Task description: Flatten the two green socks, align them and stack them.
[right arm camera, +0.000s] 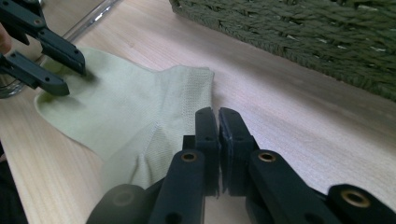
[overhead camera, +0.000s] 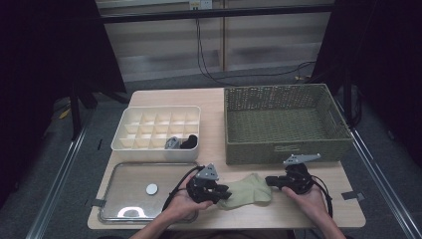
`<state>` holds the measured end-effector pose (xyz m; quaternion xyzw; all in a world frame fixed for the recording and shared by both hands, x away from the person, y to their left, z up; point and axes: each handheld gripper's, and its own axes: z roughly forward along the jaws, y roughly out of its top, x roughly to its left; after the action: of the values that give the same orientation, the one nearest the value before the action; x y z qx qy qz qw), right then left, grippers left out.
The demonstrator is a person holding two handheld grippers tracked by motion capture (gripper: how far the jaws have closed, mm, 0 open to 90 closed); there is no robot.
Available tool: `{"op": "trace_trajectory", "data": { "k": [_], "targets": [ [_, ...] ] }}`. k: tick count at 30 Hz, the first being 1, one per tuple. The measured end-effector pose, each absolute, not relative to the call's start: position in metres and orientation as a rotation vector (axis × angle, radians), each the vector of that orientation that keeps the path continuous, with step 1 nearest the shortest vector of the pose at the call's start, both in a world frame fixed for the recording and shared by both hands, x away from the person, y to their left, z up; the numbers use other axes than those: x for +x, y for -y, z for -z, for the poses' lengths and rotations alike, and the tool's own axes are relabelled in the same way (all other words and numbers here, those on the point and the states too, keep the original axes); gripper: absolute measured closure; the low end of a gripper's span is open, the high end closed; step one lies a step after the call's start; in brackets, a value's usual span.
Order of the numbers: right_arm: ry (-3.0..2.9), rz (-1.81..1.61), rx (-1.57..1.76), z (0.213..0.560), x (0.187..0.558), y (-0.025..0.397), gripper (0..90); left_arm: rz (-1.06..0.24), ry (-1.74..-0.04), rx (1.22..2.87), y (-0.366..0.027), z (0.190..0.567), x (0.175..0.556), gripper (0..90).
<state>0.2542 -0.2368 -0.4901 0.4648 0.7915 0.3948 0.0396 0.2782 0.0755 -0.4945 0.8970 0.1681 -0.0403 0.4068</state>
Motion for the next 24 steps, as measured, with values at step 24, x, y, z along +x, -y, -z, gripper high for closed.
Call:
{"op": "trace_trajectory", "data": {
  "k": [24],
  "targets": [
    [-2.493,-1.155,1.368,0.498,0.254,0.222,78.3,0.123,-0.418,2.263,-0.077,0.499,0.276,66.8]
  ]
}}
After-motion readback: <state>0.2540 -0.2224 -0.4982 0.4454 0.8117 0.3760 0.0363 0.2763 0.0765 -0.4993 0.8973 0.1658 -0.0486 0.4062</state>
